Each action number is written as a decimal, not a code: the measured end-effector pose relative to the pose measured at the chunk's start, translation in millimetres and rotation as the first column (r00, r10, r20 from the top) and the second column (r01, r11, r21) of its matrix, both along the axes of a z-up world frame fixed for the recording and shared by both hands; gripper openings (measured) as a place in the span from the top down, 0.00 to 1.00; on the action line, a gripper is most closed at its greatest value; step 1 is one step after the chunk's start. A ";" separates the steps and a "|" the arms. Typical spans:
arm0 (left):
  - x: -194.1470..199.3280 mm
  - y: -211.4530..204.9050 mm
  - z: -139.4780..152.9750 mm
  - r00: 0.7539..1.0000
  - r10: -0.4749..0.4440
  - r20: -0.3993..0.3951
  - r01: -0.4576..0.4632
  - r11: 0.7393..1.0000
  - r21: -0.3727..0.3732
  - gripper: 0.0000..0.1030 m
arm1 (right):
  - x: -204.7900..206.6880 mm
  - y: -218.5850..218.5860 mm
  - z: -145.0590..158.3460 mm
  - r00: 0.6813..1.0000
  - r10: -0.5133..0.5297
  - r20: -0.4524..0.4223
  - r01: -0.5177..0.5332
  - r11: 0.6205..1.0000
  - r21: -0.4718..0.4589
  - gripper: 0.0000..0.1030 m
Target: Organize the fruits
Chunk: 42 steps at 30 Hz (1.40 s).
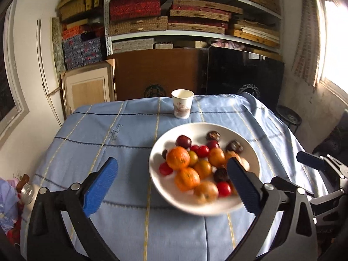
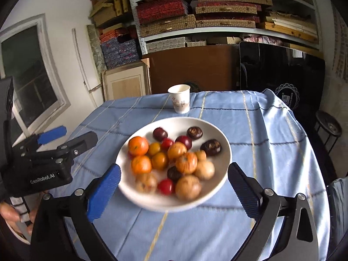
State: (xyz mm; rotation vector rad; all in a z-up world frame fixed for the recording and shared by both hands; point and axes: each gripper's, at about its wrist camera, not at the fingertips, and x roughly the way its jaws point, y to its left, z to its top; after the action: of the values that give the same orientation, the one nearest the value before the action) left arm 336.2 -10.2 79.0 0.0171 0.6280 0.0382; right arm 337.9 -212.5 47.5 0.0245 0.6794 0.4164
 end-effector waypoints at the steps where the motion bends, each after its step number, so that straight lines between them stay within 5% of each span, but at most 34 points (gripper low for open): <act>1: -13.4 -3.7 2.0 1.000 -0.014 0.005 0.014 1.000 0.010 0.05 | -7.4 -1.2 0.5 1.000 0.005 0.002 -0.005 1.000 -0.006 0.04; 15: -130.4 -8.3 -17.0 1.000 -0.002 -0.018 0.003 0.999 0.039 0.05 | -101.0 -15.1 -9.2 1.000 -0.011 0.023 0.013 0.999 -0.052 0.04; 42: -139.3 9.5 -41.3 0.997 0.042 -0.071 -0.038 0.998 0.048 0.05 | -120.1 -8.4 -22.6 1.000 0.002 -0.008 -0.002 0.996 -0.086 0.04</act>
State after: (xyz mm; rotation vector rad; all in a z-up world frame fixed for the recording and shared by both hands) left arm 196.9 -0.8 37.8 0.0510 0.6993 0.0912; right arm 217.9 -220.9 24.8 -0.0558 0.7048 0.3888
